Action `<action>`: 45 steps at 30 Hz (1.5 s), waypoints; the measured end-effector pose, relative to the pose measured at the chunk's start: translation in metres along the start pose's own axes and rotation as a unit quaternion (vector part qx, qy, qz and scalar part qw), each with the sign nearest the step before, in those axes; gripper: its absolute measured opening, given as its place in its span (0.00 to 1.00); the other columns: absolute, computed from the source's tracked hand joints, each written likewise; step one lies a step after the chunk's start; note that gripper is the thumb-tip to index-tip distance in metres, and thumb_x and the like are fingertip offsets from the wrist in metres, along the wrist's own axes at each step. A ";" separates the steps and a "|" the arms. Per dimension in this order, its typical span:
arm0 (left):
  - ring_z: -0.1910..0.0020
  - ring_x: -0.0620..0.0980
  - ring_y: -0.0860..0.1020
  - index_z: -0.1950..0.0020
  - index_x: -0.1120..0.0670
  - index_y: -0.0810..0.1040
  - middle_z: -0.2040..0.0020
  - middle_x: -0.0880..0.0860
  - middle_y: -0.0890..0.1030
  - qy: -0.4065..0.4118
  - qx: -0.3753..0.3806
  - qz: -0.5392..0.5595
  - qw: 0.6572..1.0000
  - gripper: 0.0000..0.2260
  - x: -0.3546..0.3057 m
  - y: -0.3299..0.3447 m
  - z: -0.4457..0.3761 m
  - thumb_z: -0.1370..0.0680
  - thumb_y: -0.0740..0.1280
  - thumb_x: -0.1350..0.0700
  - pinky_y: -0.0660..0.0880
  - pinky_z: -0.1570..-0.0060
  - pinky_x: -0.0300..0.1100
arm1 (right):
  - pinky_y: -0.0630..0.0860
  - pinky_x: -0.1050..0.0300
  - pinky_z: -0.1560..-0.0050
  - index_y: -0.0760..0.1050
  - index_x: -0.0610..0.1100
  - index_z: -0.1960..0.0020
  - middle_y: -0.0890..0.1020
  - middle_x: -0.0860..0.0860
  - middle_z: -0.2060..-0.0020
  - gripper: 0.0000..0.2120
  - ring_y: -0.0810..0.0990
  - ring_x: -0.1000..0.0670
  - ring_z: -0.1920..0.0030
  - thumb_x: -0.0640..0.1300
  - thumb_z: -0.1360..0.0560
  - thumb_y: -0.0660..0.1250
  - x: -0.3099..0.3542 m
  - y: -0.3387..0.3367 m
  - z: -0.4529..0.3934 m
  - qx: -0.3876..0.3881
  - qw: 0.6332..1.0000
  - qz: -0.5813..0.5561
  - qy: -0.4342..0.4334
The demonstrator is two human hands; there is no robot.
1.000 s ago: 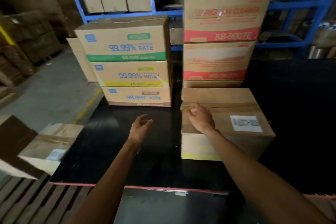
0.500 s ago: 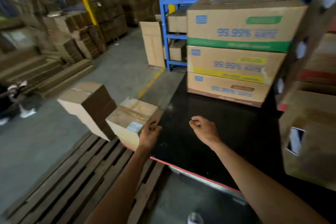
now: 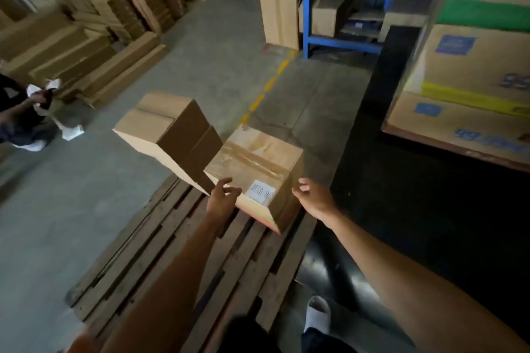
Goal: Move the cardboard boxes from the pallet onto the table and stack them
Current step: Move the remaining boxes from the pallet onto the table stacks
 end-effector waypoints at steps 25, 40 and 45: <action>0.31 0.52 0.73 0.34 0.52 0.76 0.28 0.55 0.73 -0.119 0.307 -0.146 0.933 0.20 0.047 -0.022 -0.425 0.21 0.65 0.42 0.63 0.28 0.46 | 0.69 0.51 0.36 0.60 0.45 0.22 0.69 0.46 0.26 0.43 0.69 0.43 0.27 0.63 0.29 0.72 -0.067 0.167 -0.290 -0.152 0.842 -0.339 0.392; 0.57 0.40 0.85 0.39 0.50 0.82 0.52 0.46 0.87 -0.005 0.213 -0.042 0.976 0.16 -0.073 -0.087 -0.282 0.26 0.72 0.48 0.78 0.57 0.33 | 0.72 0.70 0.47 0.68 0.48 0.27 0.79 0.53 0.38 0.33 0.76 0.46 0.34 0.61 0.27 0.71 0.032 0.056 -0.187 -0.191 0.936 -0.235 0.178; 0.45 0.53 0.84 0.33 0.56 0.77 0.40 0.56 0.84 0.066 0.211 0.043 0.974 0.21 -0.128 -0.105 -0.169 0.24 0.71 0.51 0.82 0.54 0.41 | 0.77 0.63 0.53 0.76 0.57 0.49 0.79 0.64 0.60 0.15 0.81 0.53 0.53 0.66 0.27 0.68 0.077 -0.011 -0.100 -0.231 0.951 -0.198 0.055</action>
Point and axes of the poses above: each hand's wrist, its own z-axis away from the middle knuckle, its own y-axis out of the palm, x = y × z, the point moved 2 cm from there along -z, towards the middle knuckle
